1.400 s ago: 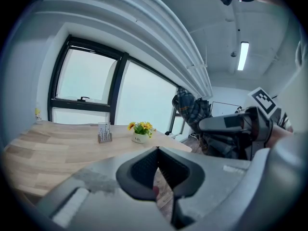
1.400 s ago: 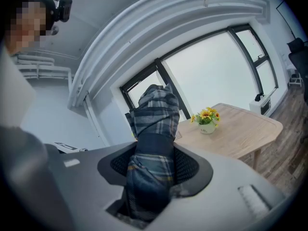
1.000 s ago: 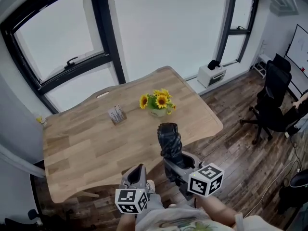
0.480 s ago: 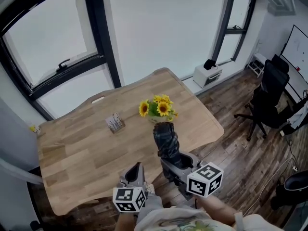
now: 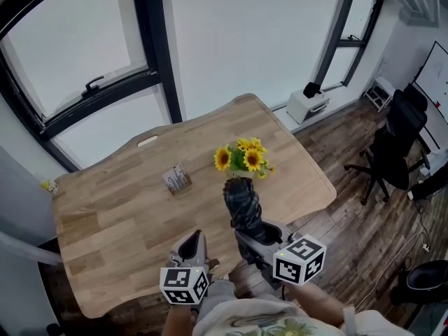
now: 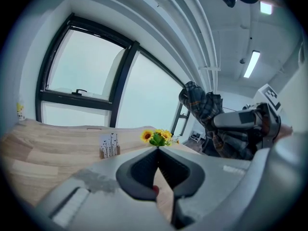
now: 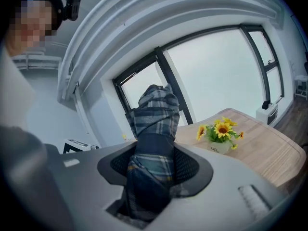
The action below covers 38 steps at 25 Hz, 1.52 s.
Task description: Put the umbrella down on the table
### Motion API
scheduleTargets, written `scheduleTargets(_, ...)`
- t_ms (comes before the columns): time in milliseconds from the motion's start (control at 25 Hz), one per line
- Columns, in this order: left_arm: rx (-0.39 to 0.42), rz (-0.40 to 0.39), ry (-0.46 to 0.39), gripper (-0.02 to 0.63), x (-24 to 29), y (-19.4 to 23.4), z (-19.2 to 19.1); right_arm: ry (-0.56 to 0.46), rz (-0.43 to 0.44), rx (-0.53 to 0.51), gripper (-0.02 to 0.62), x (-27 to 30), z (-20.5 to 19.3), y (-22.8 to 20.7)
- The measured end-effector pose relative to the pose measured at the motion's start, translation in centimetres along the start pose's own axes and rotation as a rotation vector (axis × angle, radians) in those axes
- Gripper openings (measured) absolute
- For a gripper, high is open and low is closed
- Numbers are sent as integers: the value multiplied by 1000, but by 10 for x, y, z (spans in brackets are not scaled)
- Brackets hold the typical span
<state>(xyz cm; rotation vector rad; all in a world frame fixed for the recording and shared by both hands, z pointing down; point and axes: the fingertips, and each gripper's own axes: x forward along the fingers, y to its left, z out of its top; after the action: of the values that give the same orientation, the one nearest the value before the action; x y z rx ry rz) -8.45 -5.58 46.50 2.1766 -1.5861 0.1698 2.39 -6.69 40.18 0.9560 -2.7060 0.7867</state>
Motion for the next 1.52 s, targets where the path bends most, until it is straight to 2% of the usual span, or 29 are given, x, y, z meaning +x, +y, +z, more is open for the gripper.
scheduleTargets(520, 15, -33, 26, 0, 21, 46, 7, 74, -2, 33, 202, 49, -23, 1)
scheduleTargets(1040, -13, -28, 43, 0, 27, 61, -9, 123, -4, 55, 204, 70, -47, -4)
scheduleTargets(1520, 2, -33, 44, 0, 39, 58, -9, 153, 8, 65, 204, 81, -58, -15)
